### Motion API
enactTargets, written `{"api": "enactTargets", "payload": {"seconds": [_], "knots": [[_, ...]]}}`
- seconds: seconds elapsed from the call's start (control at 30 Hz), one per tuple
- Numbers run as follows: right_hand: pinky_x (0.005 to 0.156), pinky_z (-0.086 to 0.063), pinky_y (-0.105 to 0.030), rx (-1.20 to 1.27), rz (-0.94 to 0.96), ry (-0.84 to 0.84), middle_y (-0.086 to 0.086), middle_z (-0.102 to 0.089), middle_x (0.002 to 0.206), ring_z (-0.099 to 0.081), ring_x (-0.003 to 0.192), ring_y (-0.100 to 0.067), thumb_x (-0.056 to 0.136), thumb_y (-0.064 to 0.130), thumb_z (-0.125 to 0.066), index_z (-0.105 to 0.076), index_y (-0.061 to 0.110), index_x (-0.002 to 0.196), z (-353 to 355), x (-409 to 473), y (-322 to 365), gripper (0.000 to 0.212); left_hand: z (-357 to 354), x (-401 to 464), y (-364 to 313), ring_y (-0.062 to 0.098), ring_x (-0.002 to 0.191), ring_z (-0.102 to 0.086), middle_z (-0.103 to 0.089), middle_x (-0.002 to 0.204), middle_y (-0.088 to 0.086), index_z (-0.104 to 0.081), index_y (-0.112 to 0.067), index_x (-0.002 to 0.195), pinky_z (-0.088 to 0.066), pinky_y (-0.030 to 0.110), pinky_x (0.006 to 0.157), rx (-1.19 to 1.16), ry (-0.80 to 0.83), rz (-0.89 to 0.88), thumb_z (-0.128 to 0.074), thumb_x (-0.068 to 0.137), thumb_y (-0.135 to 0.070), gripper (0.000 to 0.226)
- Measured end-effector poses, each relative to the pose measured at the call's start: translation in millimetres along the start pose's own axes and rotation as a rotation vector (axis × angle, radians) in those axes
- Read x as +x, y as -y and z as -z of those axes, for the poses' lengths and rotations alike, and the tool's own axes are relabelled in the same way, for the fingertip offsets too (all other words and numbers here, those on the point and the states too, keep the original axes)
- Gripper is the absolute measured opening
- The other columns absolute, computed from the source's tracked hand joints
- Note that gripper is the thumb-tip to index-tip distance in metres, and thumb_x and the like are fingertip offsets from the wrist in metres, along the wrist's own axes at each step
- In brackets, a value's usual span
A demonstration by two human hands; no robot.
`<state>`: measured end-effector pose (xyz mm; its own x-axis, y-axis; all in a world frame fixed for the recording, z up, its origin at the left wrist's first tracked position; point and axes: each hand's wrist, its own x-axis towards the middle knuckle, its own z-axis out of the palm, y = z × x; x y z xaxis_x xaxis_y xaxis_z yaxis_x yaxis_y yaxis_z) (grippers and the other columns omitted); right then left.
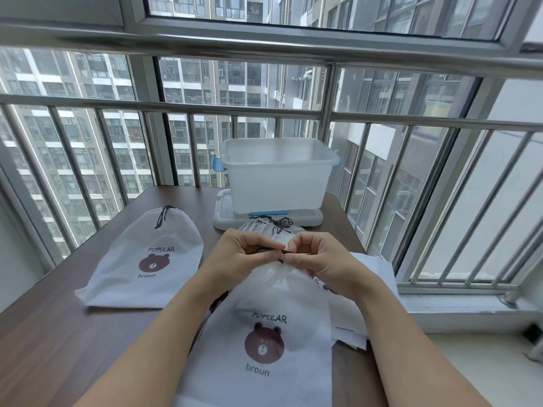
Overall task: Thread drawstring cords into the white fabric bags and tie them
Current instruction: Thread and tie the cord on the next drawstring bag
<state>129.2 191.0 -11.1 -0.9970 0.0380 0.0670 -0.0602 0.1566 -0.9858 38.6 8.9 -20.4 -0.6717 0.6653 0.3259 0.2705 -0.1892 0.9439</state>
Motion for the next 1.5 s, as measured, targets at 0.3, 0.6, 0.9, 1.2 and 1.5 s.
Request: {"api": "enactTargets", "payload": {"seconds": [0.3, 0.6, 0.9, 1.2, 1.5], "knots": [[0.082, -0.053, -0.029, 0.261, 0.042, -0.142, -0.012, -0.077, 0.094, -0.071, 0.085, -0.018, 0.074, 0.017, -0.078, -0.077, 0.011, 0.096, 1, 5, -4, 0.023, -2, 1, -4, 0.014, 0.083, -0.073, -0.077, 0.089, 0.012, -0.077, -0.001, 0.094, -0.053, 0.018, 0.077, -0.031, -0.062, 0.01, -0.071, 0.08, 0.012, 0.021], [0.087, -0.05, -0.029, 0.19, 0.045, -0.096, -0.011, -0.075, 0.093, -0.066, 0.092, -0.023, 0.089, 0.002, -0.072, -0.079, 0.013, 0.091, -1, 8, -8, 0.013, -5, 0, -4, 0.011, 0.077, -0.072, -0.078, 0.083, 0.006, -0.077, -0.009, 0.089, -0.053, 0.015, 0.072, 0.019, -0.156, 0.014, -0.072, 0.081, 0.01, 0.02], [0.077, -0.049, -0.022, 0.319, -0.025, -0.027, -0.006, -0.068, 0.09, -0.062, 0.081, -0.014, 0.094, 0.012, -0.066, -0.071, 0.009, 0.097, 2, 9, -8, 0.006, -6, 1, -4, 0.009, 0.078, -0.07, -0.077, 0.083, 0.003, -0.077, -0.014, 0.086, -0.052, 0.015, 0.073, 0.04, -0.158, 0.016, -0.073, 0.083, 0.005, 0.019], [0.091, -0.045, -0.042, 0.432, -0.18, 0.156, -0.026, -0.057, 0.125, -0.052, 0.112, -0.035, 0.102, 0.017, -0.054, -0.053, -0.011, 0.133, 7, 2, -7, 0.042, -6, 1, -4, 0.007, 0.074, -0.069, -0.076, 0.078, -0.002, -0.076, -0.013, 0.086, -0.051, 0.015, 0.071, 0.084, -0.158, 0.014, -0.073, 0.084, 0.003, 0.016], [0.076, -0.059, -0.038, 0.673, -0.195, -0.007, -0.024, -0.056, 0.109, -0.063, 0.088, -0.033, 0.093, 0.033, -0.067, -0.062, -0.005, 0.11, -7, 11, -7, 0.042, -11, 0, -5, 0.004, 0.073, -0.071, -0.077, 0.077, -0.003, -0.078, -0.01, 0.087, -0.05, 0.012, 0.07, 0.23, -0.182, -0.077, -0.077, 0.08, 0.003, 0.015]]}}
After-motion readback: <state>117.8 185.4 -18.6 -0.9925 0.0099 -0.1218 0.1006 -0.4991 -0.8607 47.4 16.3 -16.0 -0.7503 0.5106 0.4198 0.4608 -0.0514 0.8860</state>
